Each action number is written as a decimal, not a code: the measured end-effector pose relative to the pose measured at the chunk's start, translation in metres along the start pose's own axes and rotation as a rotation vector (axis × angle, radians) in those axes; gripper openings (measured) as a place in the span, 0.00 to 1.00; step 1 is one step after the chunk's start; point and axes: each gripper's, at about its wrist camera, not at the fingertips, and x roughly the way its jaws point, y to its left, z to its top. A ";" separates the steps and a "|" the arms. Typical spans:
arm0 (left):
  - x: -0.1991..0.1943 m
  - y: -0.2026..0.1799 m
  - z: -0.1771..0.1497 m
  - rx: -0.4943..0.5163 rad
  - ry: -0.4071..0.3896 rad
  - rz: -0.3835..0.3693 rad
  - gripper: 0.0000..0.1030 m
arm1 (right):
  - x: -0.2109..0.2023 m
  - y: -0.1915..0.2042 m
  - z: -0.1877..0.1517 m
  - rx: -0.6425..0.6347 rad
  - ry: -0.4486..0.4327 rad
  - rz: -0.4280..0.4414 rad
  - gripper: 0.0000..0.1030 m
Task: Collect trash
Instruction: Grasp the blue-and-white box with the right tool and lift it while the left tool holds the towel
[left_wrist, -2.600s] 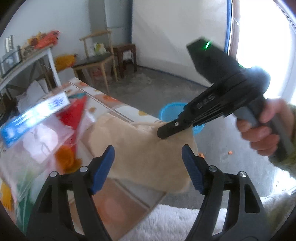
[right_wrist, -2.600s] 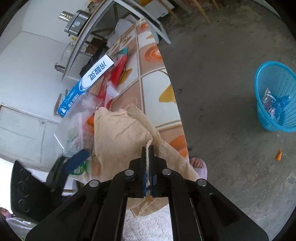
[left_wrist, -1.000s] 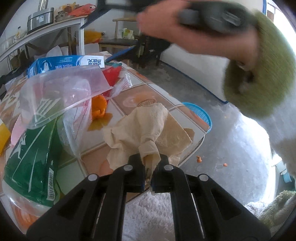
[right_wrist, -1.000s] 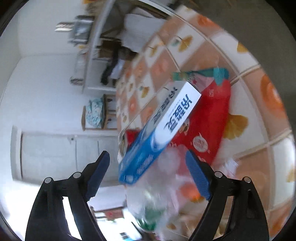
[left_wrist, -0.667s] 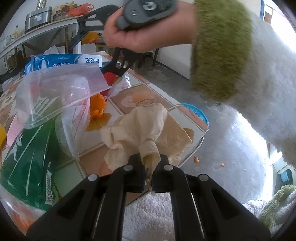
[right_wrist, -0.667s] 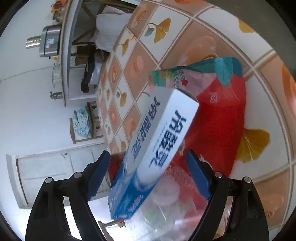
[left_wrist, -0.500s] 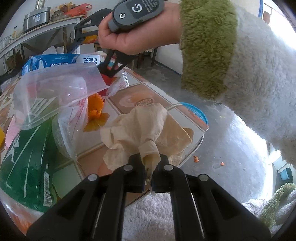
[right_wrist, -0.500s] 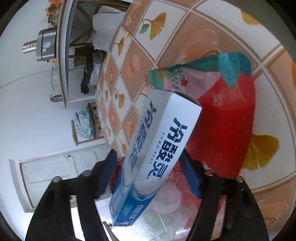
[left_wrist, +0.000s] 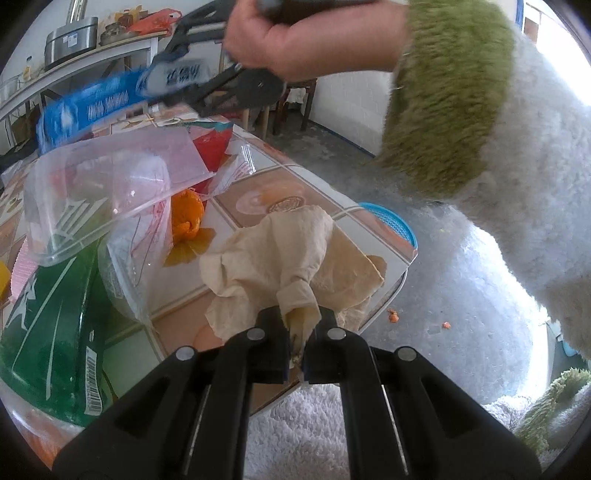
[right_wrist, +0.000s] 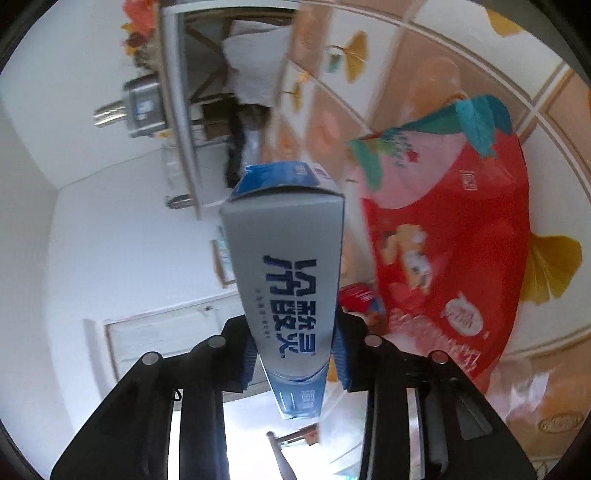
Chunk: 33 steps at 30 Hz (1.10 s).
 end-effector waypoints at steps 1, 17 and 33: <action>-0.001 -0.001 0.000 0.001 -0.003 0.002 0.03 | -0.006 0.003 -0.002 -0.006 -0.002 0.021 0.32; -0.013 -0.011 0.004 0.036 -0.029 0.024 0.03 | -0.048 0.029 -0.060 -0.172 0.102 0.070 0.32; -0.008 -0.011 0.000 0.094 -0.010 -0.003 0.03 | 0.000 0.029 -0.099 -0.283 0.251 -0.066 0.32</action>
